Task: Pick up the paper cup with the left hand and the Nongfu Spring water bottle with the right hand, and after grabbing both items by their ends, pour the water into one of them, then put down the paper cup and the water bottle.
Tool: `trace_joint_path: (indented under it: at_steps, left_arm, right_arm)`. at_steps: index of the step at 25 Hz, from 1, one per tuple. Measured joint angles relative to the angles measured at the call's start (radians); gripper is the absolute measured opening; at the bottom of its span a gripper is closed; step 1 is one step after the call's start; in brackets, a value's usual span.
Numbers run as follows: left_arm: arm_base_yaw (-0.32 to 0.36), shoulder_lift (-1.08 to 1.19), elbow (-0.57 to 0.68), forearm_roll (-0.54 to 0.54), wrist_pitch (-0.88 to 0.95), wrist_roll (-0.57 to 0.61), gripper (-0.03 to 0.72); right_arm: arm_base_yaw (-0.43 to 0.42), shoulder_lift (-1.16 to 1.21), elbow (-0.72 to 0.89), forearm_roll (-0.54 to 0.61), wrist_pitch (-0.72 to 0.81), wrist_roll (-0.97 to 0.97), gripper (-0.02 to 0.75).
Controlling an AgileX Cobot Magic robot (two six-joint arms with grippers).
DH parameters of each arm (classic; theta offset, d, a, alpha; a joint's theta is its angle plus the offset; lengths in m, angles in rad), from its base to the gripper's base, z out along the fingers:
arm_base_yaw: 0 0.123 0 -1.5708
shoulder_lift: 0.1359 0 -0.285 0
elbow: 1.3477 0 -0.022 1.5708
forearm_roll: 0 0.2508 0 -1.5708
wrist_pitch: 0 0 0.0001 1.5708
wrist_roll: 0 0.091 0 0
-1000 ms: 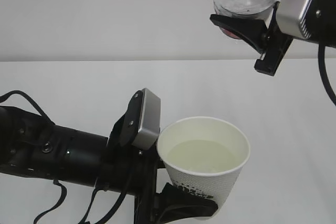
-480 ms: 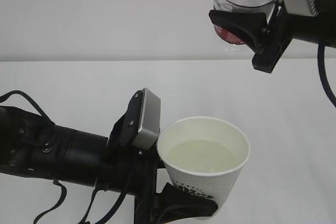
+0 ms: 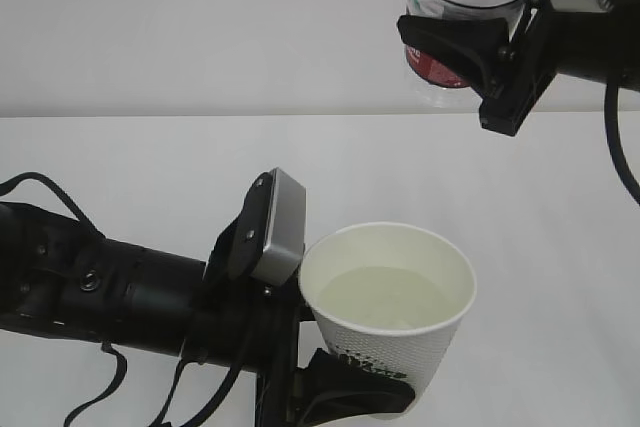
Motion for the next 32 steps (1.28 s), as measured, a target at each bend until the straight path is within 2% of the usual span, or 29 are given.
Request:
trace_joint_path:
  at_steps: [5, 13, 23, 32]
  left_arm:
    - [0.0, 0.0, 0.0, 0.0, 0.0, 0.0, 0.501]
    - [0.0, 0.0, 0.0, 0.0, 0.0, 0.0, 0.501]
    - [0.0, 0.0, 0.0, 0.0, 0.027, 0.0, 0.501]
    - [0.0, 0.0, 0.0, -0.004, 0.028, 0.0, 0.501]
  right_arm:
    - [0.0, 0.0, 0.0, 0.004, 0.008, 0.018, 0.485]
    - [0.0, 0.0, 0.0, 0.102, 0.132, 0.031, 0.485]
    - [-0.004, 0.0, 0.0, 0.164, 0.172, 0.039, 0.485]
    - [-0.118, 0.0, 0.01, 0.246, 0.176, 0.039, 0.485]
